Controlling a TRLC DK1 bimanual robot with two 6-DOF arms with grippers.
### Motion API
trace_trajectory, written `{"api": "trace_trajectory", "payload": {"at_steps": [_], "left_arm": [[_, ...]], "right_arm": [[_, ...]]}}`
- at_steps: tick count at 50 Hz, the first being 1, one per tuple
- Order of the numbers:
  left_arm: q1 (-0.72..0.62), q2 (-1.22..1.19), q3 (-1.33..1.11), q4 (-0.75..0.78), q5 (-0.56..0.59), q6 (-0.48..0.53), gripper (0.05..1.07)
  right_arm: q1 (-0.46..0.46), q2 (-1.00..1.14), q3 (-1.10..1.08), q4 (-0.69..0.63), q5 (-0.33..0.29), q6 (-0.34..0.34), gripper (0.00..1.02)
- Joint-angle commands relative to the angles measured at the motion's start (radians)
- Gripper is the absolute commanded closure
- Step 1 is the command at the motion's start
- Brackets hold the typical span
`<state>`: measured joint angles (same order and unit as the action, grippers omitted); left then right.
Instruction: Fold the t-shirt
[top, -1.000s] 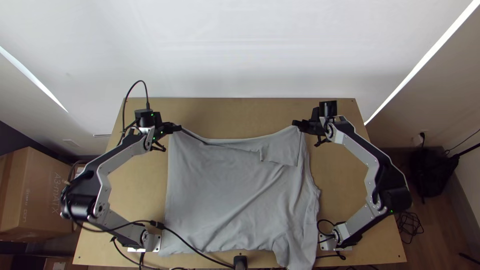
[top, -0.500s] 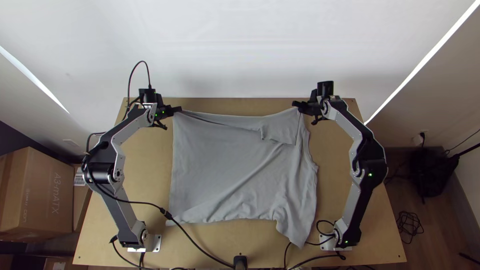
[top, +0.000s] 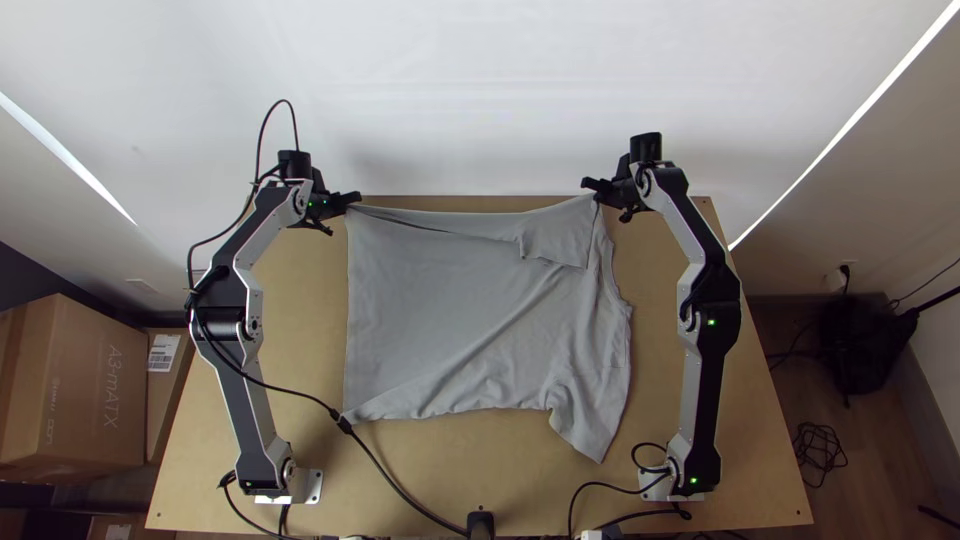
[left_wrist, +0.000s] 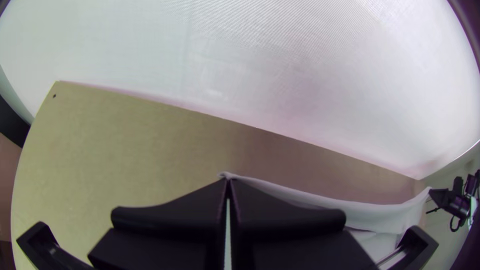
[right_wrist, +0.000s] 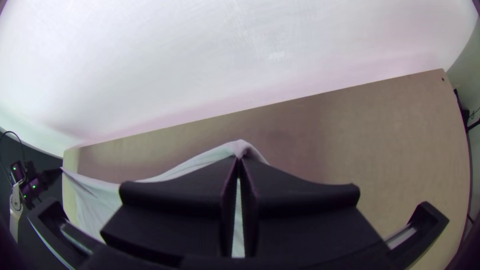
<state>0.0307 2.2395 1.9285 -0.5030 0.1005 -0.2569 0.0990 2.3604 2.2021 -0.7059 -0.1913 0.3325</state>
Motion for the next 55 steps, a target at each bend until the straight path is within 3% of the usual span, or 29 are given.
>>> {"api": "trace_trajectory", "payload": {"at_steps": [1,8,22,42,55], "left_arm": [[0.02,-0.031,0.03,-0.063,0.036,-0.039,1.05],[0.034,-0.115,-0.042,-0.097,0.108,-0.051,1.05],[0.043,-0.342,-0.355,0.034,0.166,-0.051,1.05],[0.032,-0.554,-0.691,0.144,0.179,-0.038,1.05],[0.031,-0.623,-0.833,0.195,0.179,-0.039,1.05]], "right_arm": [[-0.027,-0.004,0.024,-0.053,0.012,0.013,1.0],[-0.033,-0.043,0.011,-0.138,0.012,0.008,1.0],[-0.039,-0.202,-0.186,-0.15,0.006,-0.024,1.0],[-0.041,-0.415,-0.499,-0.072,0.004,-0.05,1.0],[-0.036,-0.532,-0.743,0.045,0.004,-0.052,1.0]]}}
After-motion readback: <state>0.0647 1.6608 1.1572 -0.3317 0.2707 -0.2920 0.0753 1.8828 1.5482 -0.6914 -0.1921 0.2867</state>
